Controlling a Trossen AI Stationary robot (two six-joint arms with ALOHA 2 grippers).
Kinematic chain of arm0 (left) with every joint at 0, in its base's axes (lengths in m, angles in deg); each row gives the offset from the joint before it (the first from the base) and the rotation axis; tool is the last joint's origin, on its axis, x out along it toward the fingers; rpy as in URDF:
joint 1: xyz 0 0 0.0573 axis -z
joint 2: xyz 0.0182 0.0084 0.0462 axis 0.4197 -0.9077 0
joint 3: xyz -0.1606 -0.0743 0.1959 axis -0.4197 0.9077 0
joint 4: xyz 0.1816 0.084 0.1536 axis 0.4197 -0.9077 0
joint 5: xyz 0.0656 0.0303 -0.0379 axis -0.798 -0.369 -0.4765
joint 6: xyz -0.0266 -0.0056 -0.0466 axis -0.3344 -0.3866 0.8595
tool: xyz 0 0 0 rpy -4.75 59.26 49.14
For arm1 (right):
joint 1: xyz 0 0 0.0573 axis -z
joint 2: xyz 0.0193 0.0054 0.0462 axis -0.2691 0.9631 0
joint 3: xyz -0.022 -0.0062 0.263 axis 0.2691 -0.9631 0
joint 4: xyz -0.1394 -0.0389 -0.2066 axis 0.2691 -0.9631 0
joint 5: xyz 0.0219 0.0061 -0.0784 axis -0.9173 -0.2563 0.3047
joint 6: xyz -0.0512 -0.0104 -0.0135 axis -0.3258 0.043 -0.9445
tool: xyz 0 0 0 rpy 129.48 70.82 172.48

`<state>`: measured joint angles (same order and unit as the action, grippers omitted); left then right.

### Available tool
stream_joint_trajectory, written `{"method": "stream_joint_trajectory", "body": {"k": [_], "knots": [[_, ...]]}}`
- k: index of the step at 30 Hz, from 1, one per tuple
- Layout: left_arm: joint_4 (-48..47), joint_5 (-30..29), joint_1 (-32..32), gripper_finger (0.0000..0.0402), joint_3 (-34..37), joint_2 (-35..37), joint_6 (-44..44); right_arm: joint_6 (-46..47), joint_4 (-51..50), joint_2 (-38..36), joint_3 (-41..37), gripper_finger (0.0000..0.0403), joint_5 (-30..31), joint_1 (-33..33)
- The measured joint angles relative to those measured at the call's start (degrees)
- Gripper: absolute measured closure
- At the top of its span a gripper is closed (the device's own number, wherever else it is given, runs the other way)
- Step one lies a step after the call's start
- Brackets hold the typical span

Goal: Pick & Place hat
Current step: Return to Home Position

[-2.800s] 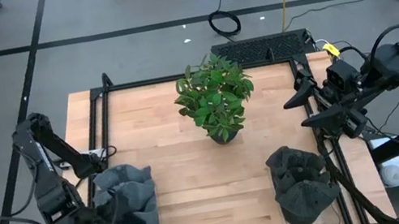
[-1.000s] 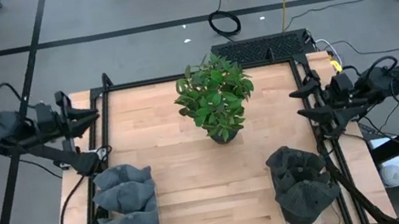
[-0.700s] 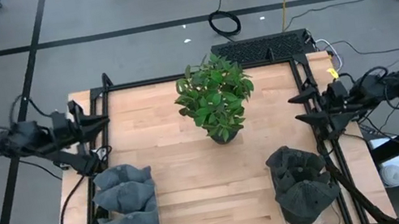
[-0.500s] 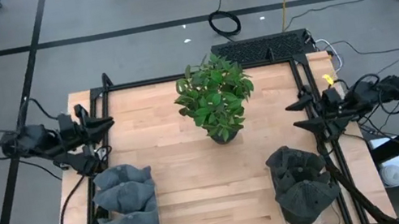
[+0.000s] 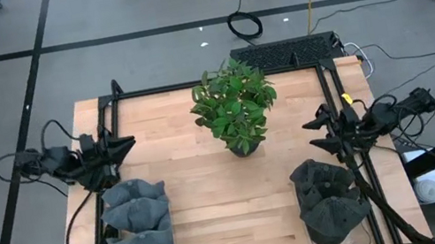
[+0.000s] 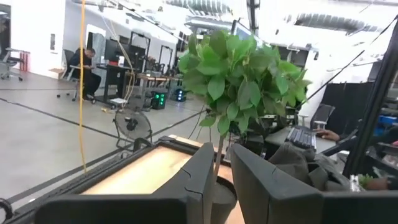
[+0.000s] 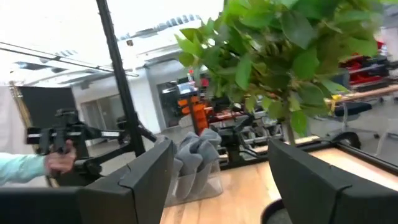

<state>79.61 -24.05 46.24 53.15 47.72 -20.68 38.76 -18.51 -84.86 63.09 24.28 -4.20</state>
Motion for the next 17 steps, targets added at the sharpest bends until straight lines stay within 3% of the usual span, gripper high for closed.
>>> {"method": "stream_joint_trajectory", "body": {"k": [10,17], "knots": [[3.3,1.5,-1.2,0.0341,5.6,-0.1,3.5,0.7,13.0,0.0,-8.3,0.0154,1.4,0.0],[7.7,2.0,-1.6,0.0341,10.9,-0.1,5.4,0.3,10.6,0.3,-8.3,0.0154,5.9,0.0]]}}
